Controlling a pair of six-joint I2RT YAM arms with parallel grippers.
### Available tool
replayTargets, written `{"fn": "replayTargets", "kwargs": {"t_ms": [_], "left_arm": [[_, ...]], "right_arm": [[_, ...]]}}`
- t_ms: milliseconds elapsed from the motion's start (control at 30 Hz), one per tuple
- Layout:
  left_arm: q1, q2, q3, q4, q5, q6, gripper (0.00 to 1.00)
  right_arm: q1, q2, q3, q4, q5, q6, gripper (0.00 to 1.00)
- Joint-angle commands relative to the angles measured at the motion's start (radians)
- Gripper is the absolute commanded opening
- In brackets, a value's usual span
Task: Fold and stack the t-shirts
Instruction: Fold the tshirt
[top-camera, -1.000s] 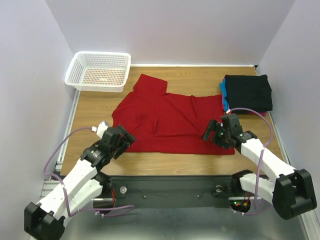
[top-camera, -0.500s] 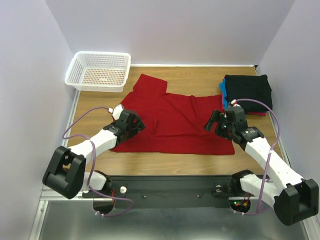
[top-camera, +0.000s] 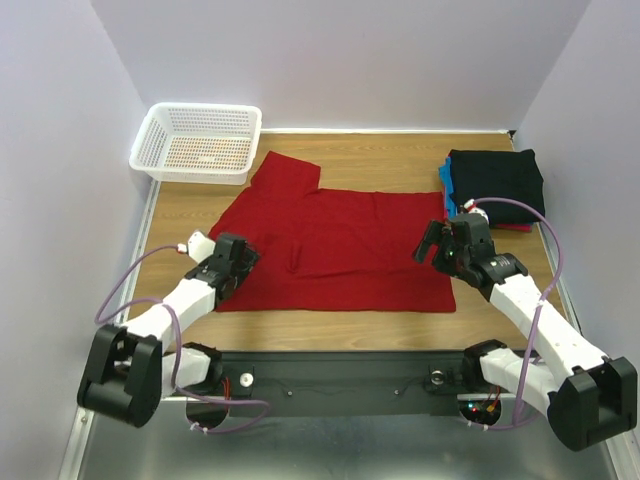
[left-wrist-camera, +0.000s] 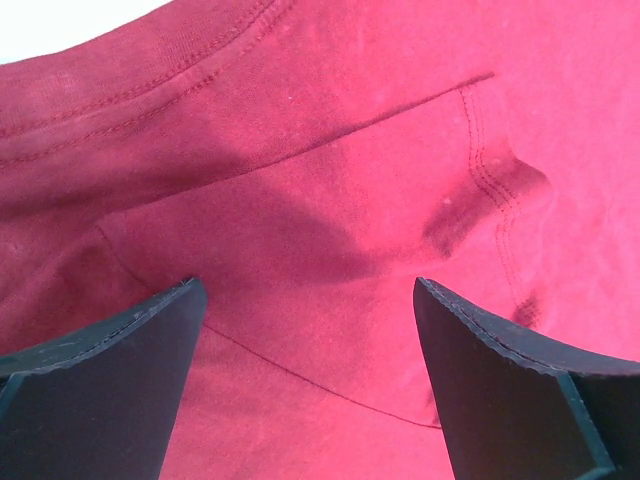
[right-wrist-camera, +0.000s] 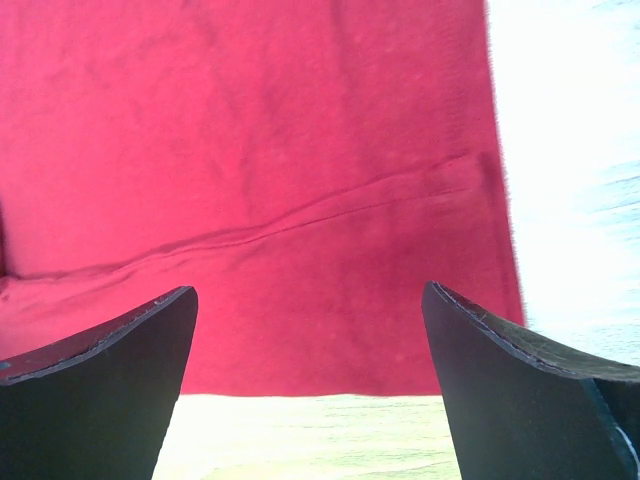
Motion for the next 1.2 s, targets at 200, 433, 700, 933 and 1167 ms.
{"fn": "replayTargets", "kwargs": {"t_ms": [200,433,700,933,1167], "left_arm": [[0.048,-0.297,-0.113,-0.226,-0.087,-0.150,0.98],[0.038,-0.360,0.082,-0.260,0.035,0.094,0.98],[-0.101,-0.049,0.463,-0.033,0.142,0.458,0.99],[-0.098,0.521,1.064,-0.139,0.091,0.734,0.98],[-0.022,1.084,1.741,-0.347,0.116,0.753,0.98]], "right_arm": [[-0.001,0.030,0.041,0.001,0.102,-0.044,1.00],[-0.003,0.119,0.110,0.005,0.046,-0.024,1.00],[-0.001,0.168,0.242,0.010,0.038,-0.070,1.00],[-0.001,0.258,0.339,0.017,0.017,-0.081,1.00],[-0.001,0.353,0.385,0.024,0.044,-0.078,1.00]]}}
